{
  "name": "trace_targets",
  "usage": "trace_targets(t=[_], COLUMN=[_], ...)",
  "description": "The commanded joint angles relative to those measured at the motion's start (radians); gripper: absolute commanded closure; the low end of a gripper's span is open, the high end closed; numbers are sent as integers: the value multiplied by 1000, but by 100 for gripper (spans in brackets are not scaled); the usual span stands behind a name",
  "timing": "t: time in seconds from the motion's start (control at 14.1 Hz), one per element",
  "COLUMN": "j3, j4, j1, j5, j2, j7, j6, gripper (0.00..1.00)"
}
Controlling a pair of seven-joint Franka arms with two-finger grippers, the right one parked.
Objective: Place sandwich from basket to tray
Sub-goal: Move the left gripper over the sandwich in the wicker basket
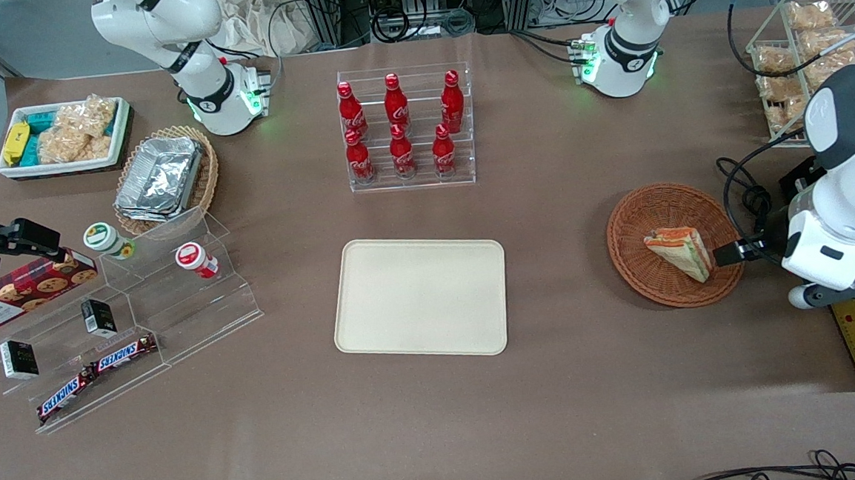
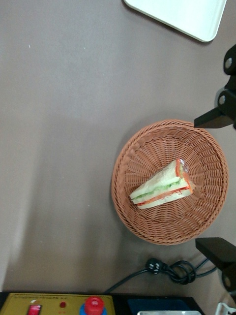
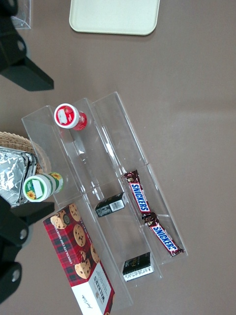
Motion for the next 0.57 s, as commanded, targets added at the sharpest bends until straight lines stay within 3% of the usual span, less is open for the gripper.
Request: trace_targets(t=[0.0, 0.28, 0.49], j3=[12, 17, 17], j4=[-47, -111, -267], j1=[22, 32, 33], j5=[35, 29, 35], j2=[16, 21, -5], j7=[-88, -421, -636], j6=[-26, -9, 164], gripper=[0, 0, 0])
